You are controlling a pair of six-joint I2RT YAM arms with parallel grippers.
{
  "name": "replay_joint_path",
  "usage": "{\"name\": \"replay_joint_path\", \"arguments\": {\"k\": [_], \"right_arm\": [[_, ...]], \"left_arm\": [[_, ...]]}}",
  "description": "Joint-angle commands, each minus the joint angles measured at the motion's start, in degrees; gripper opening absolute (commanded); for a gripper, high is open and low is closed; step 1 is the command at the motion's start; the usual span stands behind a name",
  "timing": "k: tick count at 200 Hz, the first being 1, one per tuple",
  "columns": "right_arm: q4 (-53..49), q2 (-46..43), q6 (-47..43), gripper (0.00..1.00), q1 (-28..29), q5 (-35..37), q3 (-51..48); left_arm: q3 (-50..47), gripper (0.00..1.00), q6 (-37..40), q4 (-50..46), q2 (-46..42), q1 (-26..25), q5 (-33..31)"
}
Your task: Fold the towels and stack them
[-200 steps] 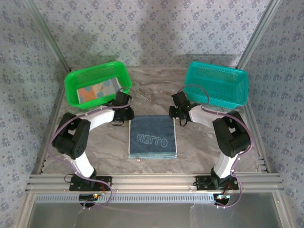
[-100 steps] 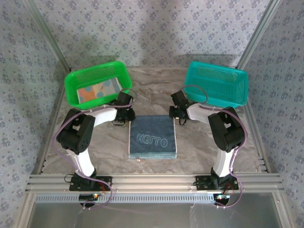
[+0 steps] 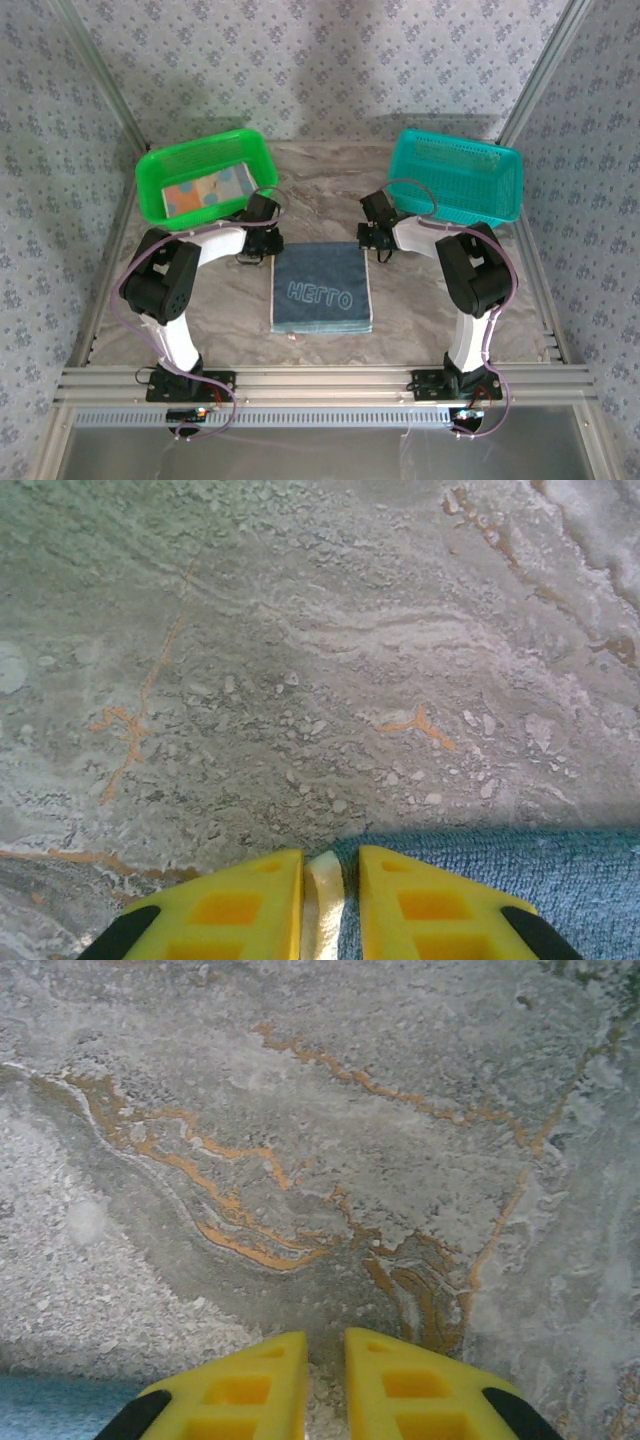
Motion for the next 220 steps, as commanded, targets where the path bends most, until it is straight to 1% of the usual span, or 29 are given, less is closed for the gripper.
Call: {"name": "replay_joint_path", "arguments": {"k": [1, 14, 28, 70, 79, 93, 102, 117, 143, 167, 175, 220], "right_arm": [[0.9, 2.4, 0.8, 0.09, 0.7, -2.6, -0.1], [0.9, 1.9, 0.8, 0.0, 0.7, -2.0, -0.4], [0.9, 1.0, 0.6, 0.0, 0.7, -1.3, -0.9], [0.4, -2.9, 0.8, 0.0, 0.6, -0.4, -1.4], [0.2, -4.0, 1.6, 0.05, 0.7, -0.1, -1.4], [0.0, -5.5, 3.1, 0.07, 1.0, 0.6, -1.5], [-0.4, -6.4, 4.5, 0.1, 1.2, 1.6, -1.5], [-0.3, -7.6, 6.4, 0.12, 1.4, 2.7, -1.8], [0.6, -6.6, 8.3, 0.24, 1.5, 2.0, -1.5], [1.1, -4.3, 9.2, 0.25, 1.5, 0.9, -1.6], [1.7, -3.7, 10.8, 0.25, 1.7, 0.7, -1.9], [3.3, -2.3, 12.8, 0.25, 1.9, 0.7, -3.9]], "left_arm": [[0.7, 0.18, 0.4, 0.9, 3.1, -0.9, 1.9], [0.9, 0.14, 0.4, 0.8, 3.0, -1.2, 1.7], [0.9, 0.08, 0.3, 0.6, 2.7, -1.6, 1.4], [1.7, 0.08, 0.5, -0.6, 1.9, -1.8, 1.1], [1.7, 0.08, 0.4, -0.6, 1.9, -1.8, 1.1], [1.7, 0.08, 0.4, -0.5, 2.0, -1.9, 1.1], [1.6, 0.07, 0.3, -0.5, 2.1, -2.0, 1.1], [1.6, 0.07, 0.4, -0.4, 2.1, -2.0, 1.1], [1.4, 0.06, 0.6, -0.6, 2.1, -2.0, 0.7], [1.4, 0.05, 0.6, -0.6, 1.9, -2.0, 0.3], [1.4, 0.05, 0.6, -0.7, 1.9, -2.0, 0.3], [1.4, 0.04, 0.8, -0.7, 1.7, -2.1, 0.1]]}}
